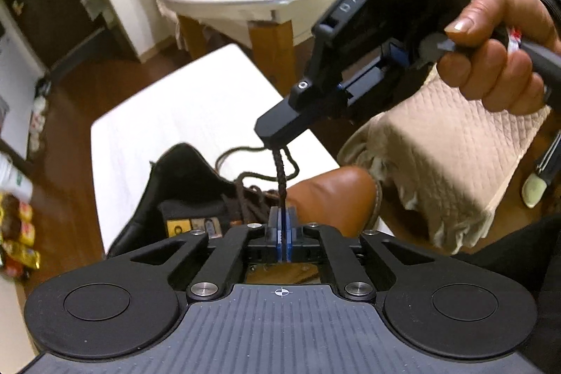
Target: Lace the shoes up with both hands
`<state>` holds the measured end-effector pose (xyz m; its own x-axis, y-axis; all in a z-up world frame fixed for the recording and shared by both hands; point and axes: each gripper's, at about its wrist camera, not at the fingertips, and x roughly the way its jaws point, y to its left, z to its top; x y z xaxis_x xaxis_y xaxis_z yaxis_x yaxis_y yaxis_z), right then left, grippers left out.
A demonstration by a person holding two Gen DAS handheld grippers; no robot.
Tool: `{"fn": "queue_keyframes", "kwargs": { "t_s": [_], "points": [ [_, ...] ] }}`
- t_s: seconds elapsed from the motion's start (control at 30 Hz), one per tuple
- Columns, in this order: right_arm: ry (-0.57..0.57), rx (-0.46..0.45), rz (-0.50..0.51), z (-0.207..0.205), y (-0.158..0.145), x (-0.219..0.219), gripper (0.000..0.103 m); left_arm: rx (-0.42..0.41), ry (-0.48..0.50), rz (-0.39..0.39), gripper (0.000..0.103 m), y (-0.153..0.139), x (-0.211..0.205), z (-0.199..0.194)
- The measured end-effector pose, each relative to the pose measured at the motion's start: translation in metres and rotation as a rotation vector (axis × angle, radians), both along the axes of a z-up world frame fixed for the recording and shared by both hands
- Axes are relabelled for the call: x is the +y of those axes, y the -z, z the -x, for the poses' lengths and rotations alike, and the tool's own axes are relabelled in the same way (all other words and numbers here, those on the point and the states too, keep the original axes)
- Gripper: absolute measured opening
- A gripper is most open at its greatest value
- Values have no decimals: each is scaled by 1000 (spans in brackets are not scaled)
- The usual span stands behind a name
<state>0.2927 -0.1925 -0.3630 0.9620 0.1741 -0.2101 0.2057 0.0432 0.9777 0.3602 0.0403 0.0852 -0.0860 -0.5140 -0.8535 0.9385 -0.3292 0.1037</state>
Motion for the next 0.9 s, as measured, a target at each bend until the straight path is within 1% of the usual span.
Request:
{"fn": "queue_keyframes", "kwargs": {
  "t_s": [0.03,0.07,0.17,0.27,0.4,0.5,0.53,0.57,0.67,0.7,0.73,0.83,0.9],
  "points": [
    [9,31,14,1,0,0,12,13,-12,-12,2,0,-1,-1],
    [16,45,15,4,0,2,15,27,-29,-29,2,1,-2,-2],
    [24,51,-13,7,4,6,22,51,-65,-64,2,1,-4,-6],
    [9,45,-61,7,13,18,22,56,-68,-76,2,3,-4,-7],
    [-4,37,-76,0,18,29,22,54,-45,-84,2,5,-3,-4],
    [-15,35,-69,-6,18,34,21,51,-38,-83,2,5,-3,-3],
    [-18,37,-58,-7,17,34,18,53,-37,-82,2,4,-3,-3],
    [-16,40,-40,-7,15,32,3,54,-37,-79,2,4,-3,-4],
    [-12,49,15,-9,8,27,3,55,-39,-76,3,2,-1,-5],
    [-10,52,33,-10,5,25,3,54,-38,-76,4,1,0,-5],
    [-8,55,51,-11,3,23,3,52,-37,-76,8,-1,1,-5],
    [-4,64,106,-13,-4,18,3,21,-43,-20,10,-20,8,-18],
    [-2,70,139,-14,-9,15,3,-13,-47,-4,11,-25,7,-25]
  ]
}}
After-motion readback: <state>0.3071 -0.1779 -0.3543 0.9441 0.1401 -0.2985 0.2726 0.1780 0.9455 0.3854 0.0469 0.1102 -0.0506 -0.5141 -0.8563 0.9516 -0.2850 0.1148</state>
